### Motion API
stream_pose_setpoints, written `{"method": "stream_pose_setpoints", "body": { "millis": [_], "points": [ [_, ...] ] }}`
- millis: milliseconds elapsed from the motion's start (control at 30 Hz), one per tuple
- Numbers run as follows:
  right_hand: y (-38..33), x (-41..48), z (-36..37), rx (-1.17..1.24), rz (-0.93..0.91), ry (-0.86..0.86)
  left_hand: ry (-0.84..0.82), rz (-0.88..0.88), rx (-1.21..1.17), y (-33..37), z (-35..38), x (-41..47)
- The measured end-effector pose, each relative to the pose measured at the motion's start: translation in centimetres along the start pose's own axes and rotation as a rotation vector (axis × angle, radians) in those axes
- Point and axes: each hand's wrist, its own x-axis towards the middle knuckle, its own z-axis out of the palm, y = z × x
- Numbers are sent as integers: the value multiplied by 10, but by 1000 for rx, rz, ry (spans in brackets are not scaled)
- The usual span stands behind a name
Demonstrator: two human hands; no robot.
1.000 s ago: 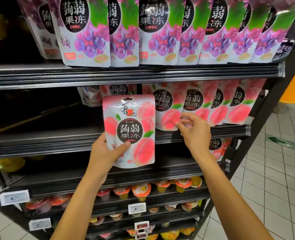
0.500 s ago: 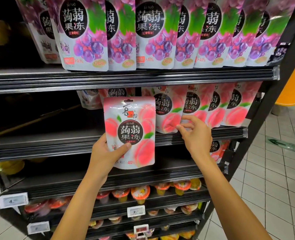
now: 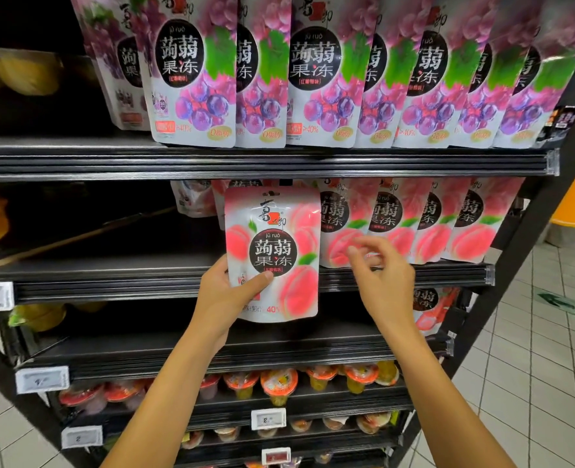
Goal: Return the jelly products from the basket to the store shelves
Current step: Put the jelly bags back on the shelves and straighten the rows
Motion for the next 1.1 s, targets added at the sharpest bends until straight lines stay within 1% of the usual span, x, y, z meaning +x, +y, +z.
{"method": "stream_pose_setpoints", "body": {
  "millis": [100,133,167,267,333,400,500,567,667,733,900,933,1033,1100],
  "points": [
    [-11,-10,14,192,115,-392,-20,12,-10,3,5,2],
    [-13,-13,19,255,127,-463,-27,19,-10,4,7,2],
    [-14,-14,23,314,131,-489,-28,26,-9,5,8,3],
    [-18,-11,27,435,148,-437,18,67,18,10,13,5],
    [-20,-8,30,466,155,-395,69,155,49,13,14,6],
    [-24,-4,35,468,154,-342,126,257,146,14,15,5],
    [-26,4,44,436,139,-265,213,356,356,8,17,0],
    [-28,9,50,416,117,-224,203,403,474,4,20,-2],
    [-26,12,58,380,76,-187,101,447,604,-2,28,-3],
    [-24,11,60,324,43,-188,55,440,646,-7,31,-3],
    [-18,11,55,103,13,-259,43,396,732,-16,32,-1],
    [-17,11,53,37,14,-253,40,399,750,-17,32,-1],
    [-12,9,45,-210,-24,-167,44,404,777,-18,31,0],
    [-11,6,41,-297,-31,-141,44,398,771,-17,30,0]
  ]
}}
